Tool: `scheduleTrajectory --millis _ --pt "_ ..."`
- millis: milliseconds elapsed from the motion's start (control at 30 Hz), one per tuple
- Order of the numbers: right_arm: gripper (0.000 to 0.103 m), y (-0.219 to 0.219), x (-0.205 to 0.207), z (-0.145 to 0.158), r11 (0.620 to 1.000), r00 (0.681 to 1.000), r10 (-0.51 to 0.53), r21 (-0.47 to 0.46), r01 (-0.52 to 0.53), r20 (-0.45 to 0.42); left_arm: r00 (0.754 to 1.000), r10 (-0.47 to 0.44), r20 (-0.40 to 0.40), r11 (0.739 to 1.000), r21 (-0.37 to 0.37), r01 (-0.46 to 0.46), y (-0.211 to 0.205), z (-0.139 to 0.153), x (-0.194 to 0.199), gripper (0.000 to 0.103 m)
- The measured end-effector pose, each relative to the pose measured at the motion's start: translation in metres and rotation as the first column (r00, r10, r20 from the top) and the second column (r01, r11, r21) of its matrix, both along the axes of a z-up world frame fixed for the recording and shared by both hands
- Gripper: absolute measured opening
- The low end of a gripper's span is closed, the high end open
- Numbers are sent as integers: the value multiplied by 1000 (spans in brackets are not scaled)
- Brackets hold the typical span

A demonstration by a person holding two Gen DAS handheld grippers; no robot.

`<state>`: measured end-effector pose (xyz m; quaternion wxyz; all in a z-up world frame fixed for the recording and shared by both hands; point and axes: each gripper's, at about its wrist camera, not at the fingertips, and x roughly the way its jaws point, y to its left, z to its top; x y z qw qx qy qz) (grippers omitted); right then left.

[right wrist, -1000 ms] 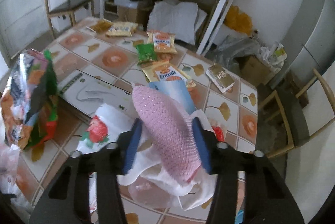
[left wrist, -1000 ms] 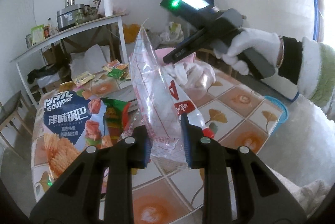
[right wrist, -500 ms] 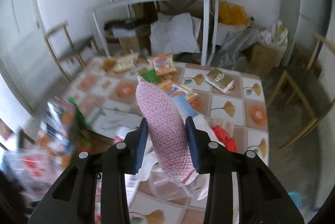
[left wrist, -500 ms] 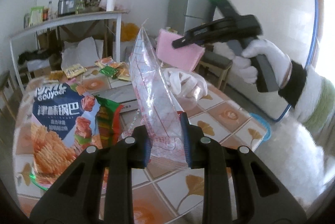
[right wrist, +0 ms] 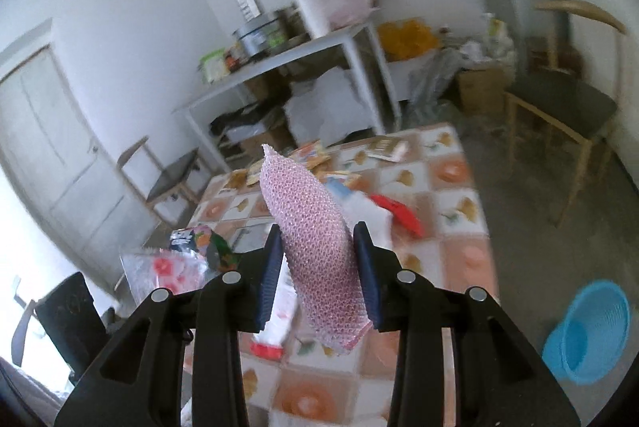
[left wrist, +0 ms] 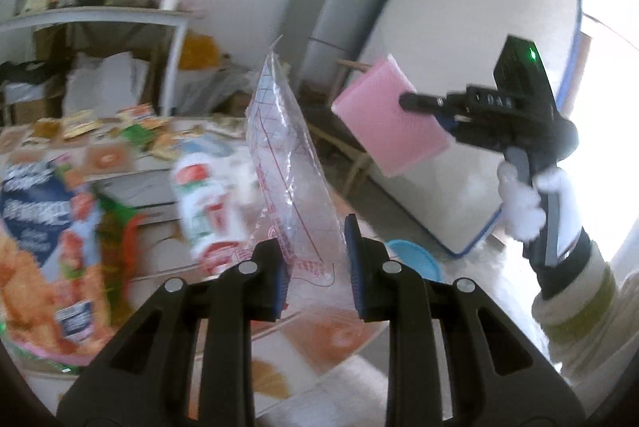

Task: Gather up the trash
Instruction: 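Carry the plastic bag and pink sponge with both grippers over the blue wastebasket, then open both grippers to drop the plastic bag and sponge into the wastebasket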

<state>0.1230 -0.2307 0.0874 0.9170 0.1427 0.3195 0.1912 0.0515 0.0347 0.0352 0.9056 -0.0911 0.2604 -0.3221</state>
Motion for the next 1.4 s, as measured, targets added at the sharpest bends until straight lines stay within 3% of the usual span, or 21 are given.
scheduleTrajectory --millis 167,300,400,500,567,700,800,933,1033,1100,1133,1233,1333,1400 --pt "35 -67 -52 -13 985 985 -171 21 171 -32 991 -129 -24 991 -21 129 -57 5 6 23" --pt "35 -131 -85 -33 937 939 -334 75 340 -83 956 -277 -98 961 -57 272 -118 4 21 23" --pt "35 -175 -103 -54 882 888 -437 125 454 -142 896 -399 -193 916 -111 384 -174 -1 40 23" --pt "35 -223 -119 -83 801 815 -536 172 573 -219 823 -492 -283 870 -130 476 -238 -11 61 23" --pt "35 -253 -127 -108 742 762 -588 192 642 -272 756 -541 -369 837 -146 528 -288 -23 76 24" --pt "35 -302 -130 -160 641 680 -628 245 728 -379 639 -557 -530 806 -159 571 -378 -57 96 24" --pt "35 -336 -124 -200 575 630 -632 272 772 -451 618 -538 -574 798 -111 592 -435 -81 106 24" --pt "35 -380 -111 -248 502 587 -621 311 807 -520 603 -510 -613 798 -75 598 -486 -109 132 24" --pt "39 -412 -92 -274 471 582 -609 345 812 -540 636 -470 -612 809 -10 588 -521 -127 145 30" --pt "47 -432 -81 -294 460 595 -589 379 803 -546 670 -425 -609 827 41 561 -536 -140 152 50" --pt "54 -441 -76 -309 432 578 -588 384 816 -566 681 -394 -617 834 71 547 -543 -150 156 54" --pt "55 -451 -76 -339 351 534 -594 403 845 -602 703 -350 -618 844 117 523 -550 -166 162 55" --pt "55 -455 -79 -352 332 503 -614 379 864 -609 710 -370 -599 853 83 515 -542 -163 164 58" --pt "55 -452 -83 -354 332 504 -617 381 863 -605 711 -368 -599 860 71 505 -536 -160 167 58"
